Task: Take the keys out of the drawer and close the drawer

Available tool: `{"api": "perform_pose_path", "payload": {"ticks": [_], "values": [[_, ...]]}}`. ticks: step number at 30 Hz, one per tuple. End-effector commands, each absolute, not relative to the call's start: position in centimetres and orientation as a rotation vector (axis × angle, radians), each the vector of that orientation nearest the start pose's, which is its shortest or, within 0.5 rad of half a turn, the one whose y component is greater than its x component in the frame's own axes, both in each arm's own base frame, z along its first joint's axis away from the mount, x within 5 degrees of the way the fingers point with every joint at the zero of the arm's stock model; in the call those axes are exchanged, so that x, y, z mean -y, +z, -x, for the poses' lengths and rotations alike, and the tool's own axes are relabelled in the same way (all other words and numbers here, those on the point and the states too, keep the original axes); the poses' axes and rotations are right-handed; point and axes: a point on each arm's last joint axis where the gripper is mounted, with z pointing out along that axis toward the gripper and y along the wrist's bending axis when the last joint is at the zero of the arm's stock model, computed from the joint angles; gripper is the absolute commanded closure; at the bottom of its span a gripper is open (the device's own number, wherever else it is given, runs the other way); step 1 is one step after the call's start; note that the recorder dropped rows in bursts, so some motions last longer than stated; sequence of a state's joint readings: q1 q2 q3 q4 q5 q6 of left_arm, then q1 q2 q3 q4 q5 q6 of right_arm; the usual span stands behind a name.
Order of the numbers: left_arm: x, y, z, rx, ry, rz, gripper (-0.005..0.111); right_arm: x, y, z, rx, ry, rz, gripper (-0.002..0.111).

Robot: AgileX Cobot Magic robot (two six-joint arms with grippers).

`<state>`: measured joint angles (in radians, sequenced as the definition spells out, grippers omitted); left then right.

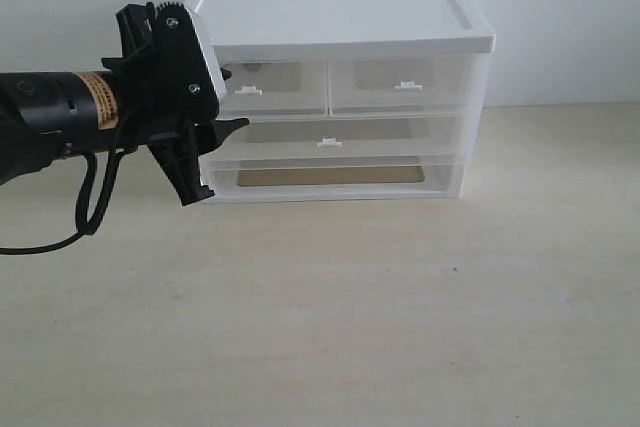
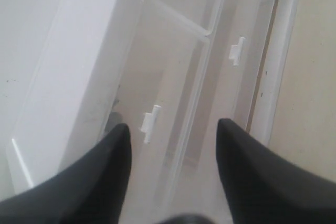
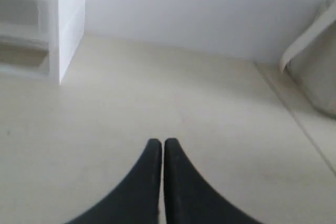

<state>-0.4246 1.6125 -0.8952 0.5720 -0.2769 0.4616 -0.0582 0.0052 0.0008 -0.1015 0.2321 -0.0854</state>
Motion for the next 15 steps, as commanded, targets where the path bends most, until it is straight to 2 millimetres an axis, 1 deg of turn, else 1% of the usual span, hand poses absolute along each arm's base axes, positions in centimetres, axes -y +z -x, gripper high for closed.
{"api": "perform_pose_path", "payload": {"ticks": [1, 2, 3, 5, 6, 7, 9, 10, 12, 13, 15], "values": [[15.8, 24.2, -31.3, -1.393, 0.236, -1.356, 0.060, 0.3, 22.8, -5.3, -1.315, -0.108, 0.014, 0.108], [15.8, 24.2, -31.3, -1.393, 0.236, -1.356, 0.060, 0.2, 24.1, -4.9, -1.170, -0.034, -0.036, 0.108], [15.8, 24.2, -31.3, -1.390, 0.239, -1.360, 0.060, 0.2, 25.1, -4.4, -1.035, 0.075, -0.091, 0.108], [15.8, 24.2, -31.3, -1.390, 0.239, -1.360, 0.060, 0.0, 26.4, -3.5, -0.864, 0.283, -0.161, 0.108], [15.8, 24.2, -31.3, -1.390, 0.239, -1.360, 0.060, -0.2, 26.8, -3.2, -0.805, 0.357, -0.156, 0.108], [15.8, 24.2, -31.3, -1.390, 0.239, -1.360, 0.060, -0.4, 26.9, -3.0, -0.784, 0.370, -0.126, 0.108], [15.8, 24.2, -31.3, -1.394, 0.240, -1.362, 0.060, -1.5, 29.2, -2.1, -0.740, 0.290, 0.037, 0.108], [15.8, 24.2, -31.3, -1.394, 0.240, -1.362, 0.060, -1.8, 30.5, -2.0, -0.750, 0.288, 0.083, 0.108], [15.8, 24.2, -31.3, -1.394, 0.240, -1.362, 0.060, -2.2, 32.8, -2.7, -0.841, 0.320, 0.108, 0.108], [15.8, 24.2, -31.3, -1.394, 0.240, -1.362, 0.060, -2.3, 35.6, -3.8, -0.945, 0.333, 0.110, 0.108], [15.8, 24.2, -31.3, -1.394, 0.240, -1.362, 0.060, -2.7, 37.7, -6.0, -1.072, 0.338, 0.155, 0.108]]}}
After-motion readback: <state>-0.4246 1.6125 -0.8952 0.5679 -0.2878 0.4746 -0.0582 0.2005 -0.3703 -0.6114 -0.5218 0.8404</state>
